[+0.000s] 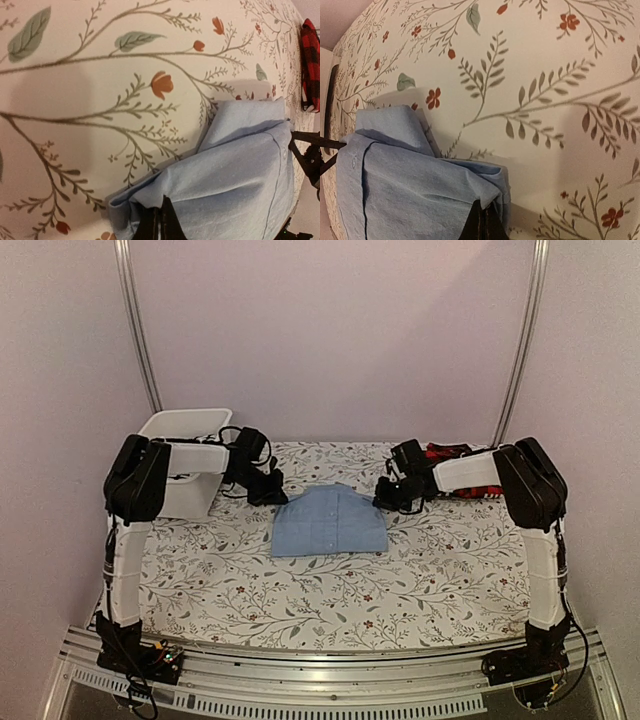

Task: Fold and stack the long sleeve shirts
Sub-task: Move the 2/3-rectangle-folded shirt to the center of the board, then fold the 2/3-rectangle-folded shirt at the center of the board.

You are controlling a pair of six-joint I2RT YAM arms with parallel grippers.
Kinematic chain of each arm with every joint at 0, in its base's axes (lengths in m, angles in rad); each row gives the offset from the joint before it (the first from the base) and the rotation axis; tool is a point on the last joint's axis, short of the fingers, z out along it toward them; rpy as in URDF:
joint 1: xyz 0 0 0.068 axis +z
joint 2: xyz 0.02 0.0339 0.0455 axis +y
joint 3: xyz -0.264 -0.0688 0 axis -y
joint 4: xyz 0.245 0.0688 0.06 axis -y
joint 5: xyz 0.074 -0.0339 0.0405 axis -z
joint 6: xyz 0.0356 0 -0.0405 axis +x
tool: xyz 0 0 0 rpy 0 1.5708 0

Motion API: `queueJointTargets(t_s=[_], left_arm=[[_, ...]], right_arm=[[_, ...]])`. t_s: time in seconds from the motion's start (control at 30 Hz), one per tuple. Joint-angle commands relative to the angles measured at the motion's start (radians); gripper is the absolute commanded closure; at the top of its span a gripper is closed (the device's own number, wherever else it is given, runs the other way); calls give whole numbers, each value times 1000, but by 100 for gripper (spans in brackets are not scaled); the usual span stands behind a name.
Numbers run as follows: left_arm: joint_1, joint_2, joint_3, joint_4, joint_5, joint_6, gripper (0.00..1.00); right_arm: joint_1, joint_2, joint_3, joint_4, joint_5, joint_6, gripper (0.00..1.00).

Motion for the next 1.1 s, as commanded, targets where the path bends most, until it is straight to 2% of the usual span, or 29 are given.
queueJointTargets(t_s=[0.0,0.17,0.4,0.7,1.0,1.07], left_arm=[[-58,-179,-225,114,26,-40,100],[-104,-406,-476,205,3,-77,100],[-104,-581,-612,194,-37,-80,100],[-58,-573,-633,173,-77,-45,100],[-26,-436,-524,160,-89,-8,100],[-21,-420,-499,139,-108,-2,99]], right_arm=[[41,-167,-276,1,14,32,100],[123,-412,-500,12,91,102,100],[173,-548,-533,-22,162,145,100],[173,-504,-399,-49,216,93,100],[132,-336,-282,-58,217,51,99],[118,-318,-269,-56,217,34,86]])
